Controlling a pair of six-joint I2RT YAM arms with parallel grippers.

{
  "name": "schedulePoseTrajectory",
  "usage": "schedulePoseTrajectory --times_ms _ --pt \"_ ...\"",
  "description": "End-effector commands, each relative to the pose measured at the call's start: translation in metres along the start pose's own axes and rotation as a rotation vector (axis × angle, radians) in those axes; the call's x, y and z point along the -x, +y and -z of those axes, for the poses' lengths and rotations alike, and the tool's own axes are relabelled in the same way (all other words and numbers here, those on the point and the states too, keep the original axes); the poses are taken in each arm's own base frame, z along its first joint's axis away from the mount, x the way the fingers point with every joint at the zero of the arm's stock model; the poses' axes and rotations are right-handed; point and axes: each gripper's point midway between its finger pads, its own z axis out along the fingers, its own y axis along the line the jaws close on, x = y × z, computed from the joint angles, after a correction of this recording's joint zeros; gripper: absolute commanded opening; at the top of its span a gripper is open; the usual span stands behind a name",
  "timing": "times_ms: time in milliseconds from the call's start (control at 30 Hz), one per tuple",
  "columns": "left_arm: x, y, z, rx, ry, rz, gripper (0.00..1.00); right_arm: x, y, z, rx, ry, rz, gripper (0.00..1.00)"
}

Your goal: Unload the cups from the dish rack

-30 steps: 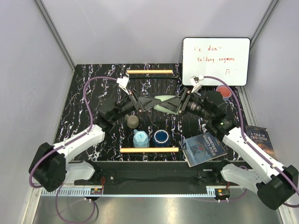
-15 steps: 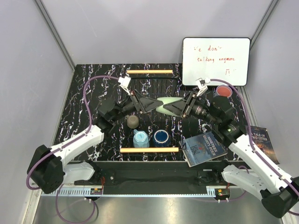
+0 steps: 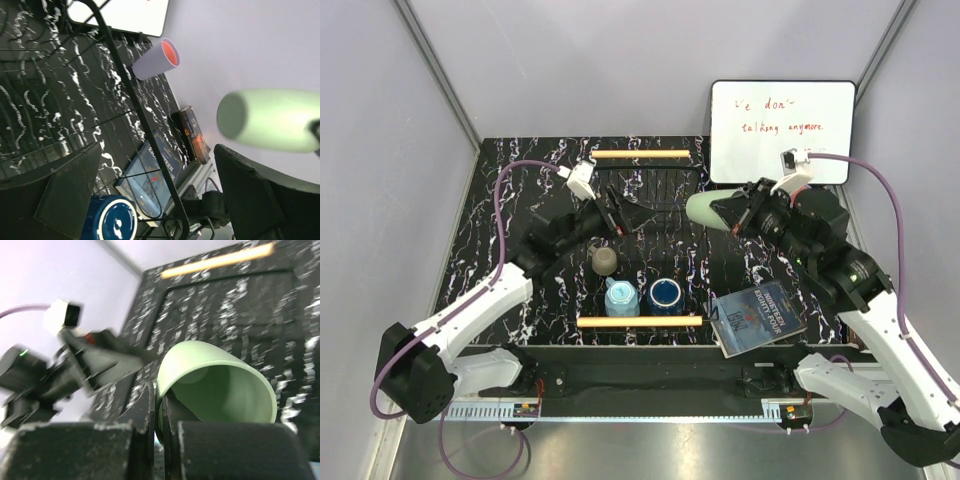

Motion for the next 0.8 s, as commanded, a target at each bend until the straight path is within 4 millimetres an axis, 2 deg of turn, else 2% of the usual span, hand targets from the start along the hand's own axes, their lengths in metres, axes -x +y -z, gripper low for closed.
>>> schedulePoseTrajectory --times_ms 0,67,100,167,200,300,333,400,433,467,533,667,767 --pt "0.017 -0.009 0.013 0.001 -0.072 -0.057 0.99 0.009 -0.027 -0.013 -0.169 -0.009 0.083 0.0" --pt "0.015 -0.007 0.015 0.013 -0.07 -0.055 0.99 0.018 -0.037 -0.017 -0.248 -0.025 0.093 0.0" --pt "0.014 -0.005 0.016 0.021 -0.066 -0.052 0.99 0.03 -0.054 -0.015 -0.364 -0.076 0.104 0.0" --pt "0.011 0.003 0.019 0.063 -0.056 -0.045 0.99 0.047 -0.072 -0.015 -0.52 -0.083 0.168 0.0" --pt "0.008 0.008 0.019 0.086 -0.05 -0.042 0.99 0.064 -0.089 -0.01 -0.648 -0.139 0.198 0.0" --pt "0.003 0.027 0.025 0.184 -0.038 -0.033 0.98 0.088 -0.115 -0.02 -0.851 -0.113 0.262 0.0" --pt "-0.002 0.034 0.028 0.22 -0.021 -0.028 0.98 0.104 -0.136 -0.018 -0.921 -0.126 0.232 0.0" --pt "-0.006 0.045 0.031 0.27 -0.016 -0.012 0.98 0.114 -0.157 -0.034 -0.946 -0.069 0.168 0.0" --pt "-0.011 0.053 0.034 0.307 0.001 -0.005 0.97 0.131 -0.182 -0.027 -1.007 -0.095 0.122 0.0" --pt "-0.014 0.057 0.036 0.323 0.011 -0.001 0.97 0.136 -0.196 -0.035 -1.037 -0.08 0.106 0.0" --pt "-0.021 0.068 0.04 0.372 0.036 0.005 0.96 0.144 -0.225 -0.029 -1.109 -0.079 0.039 0.0" --pt "-0.032 0.08 0.046 0.42 0.068 0.018 0.96 0.138 -0.268 -0.041 -1.175 -0.035 -0.04 0.0" --pt "-0.04 0.086 0.046 0.431 0.086 0.035 0.96 0.127 -0.28 -0.048 -1.186 0.003 -0.043 0.0"
